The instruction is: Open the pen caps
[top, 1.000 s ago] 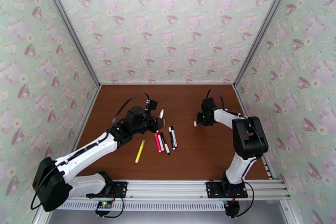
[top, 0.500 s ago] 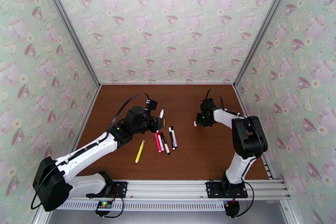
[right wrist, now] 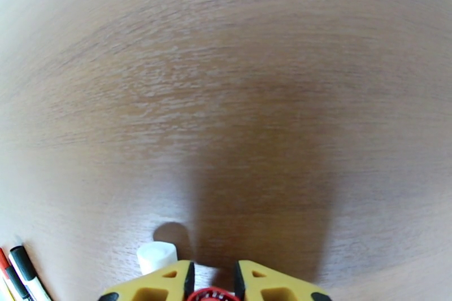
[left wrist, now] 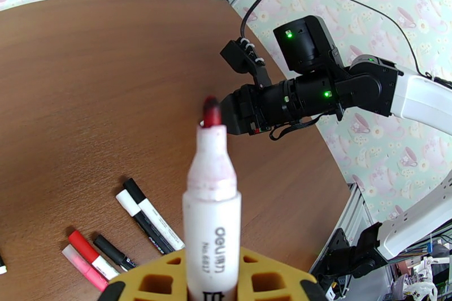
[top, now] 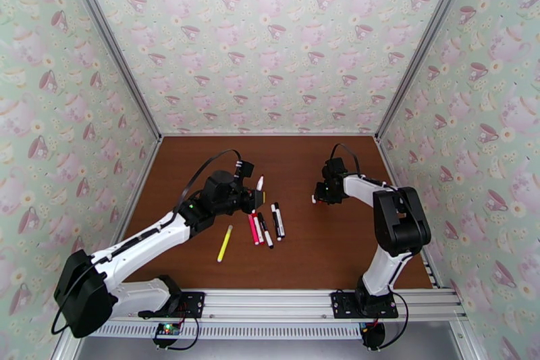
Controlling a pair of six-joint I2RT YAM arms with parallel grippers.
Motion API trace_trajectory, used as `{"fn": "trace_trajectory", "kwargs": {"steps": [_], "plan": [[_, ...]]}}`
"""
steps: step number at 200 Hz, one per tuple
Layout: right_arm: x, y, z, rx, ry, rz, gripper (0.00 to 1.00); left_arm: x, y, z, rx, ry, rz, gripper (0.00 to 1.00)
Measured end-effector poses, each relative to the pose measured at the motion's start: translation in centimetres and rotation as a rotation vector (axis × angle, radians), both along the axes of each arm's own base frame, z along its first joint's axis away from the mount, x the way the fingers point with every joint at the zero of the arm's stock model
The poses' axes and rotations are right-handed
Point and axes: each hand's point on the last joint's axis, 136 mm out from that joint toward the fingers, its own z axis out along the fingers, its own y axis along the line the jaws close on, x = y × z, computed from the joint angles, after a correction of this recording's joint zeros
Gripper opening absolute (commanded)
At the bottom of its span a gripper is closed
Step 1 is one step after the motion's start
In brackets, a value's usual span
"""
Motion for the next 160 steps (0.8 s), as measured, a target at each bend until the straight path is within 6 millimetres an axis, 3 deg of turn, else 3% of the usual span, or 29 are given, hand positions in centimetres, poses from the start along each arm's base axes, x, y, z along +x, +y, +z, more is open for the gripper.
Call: {"fn": "trace_trajectory", "kwargs": {"steps": [96, 132, 160], "plan": [[-0.4, 0.2, 1.5, 0.022, -0.034, 0.005, 0.32, 0.4, 0.5, -0.7, 0.024, 0.014, 0.025, 0.07], [-1.4, 0.1, 2.9, 0.035, -0.066, -0.004, 0.34, 1.5, 2.5, -1.3, 0.057, 0.03, 0.091, 0.08], [-2.2, 0.4, 4.8, 0.082, -0.123, -0.013, 0.42, 2.8, 5.3, -1.8, 0.097, 0.042, 0.176, 0.08]]}}
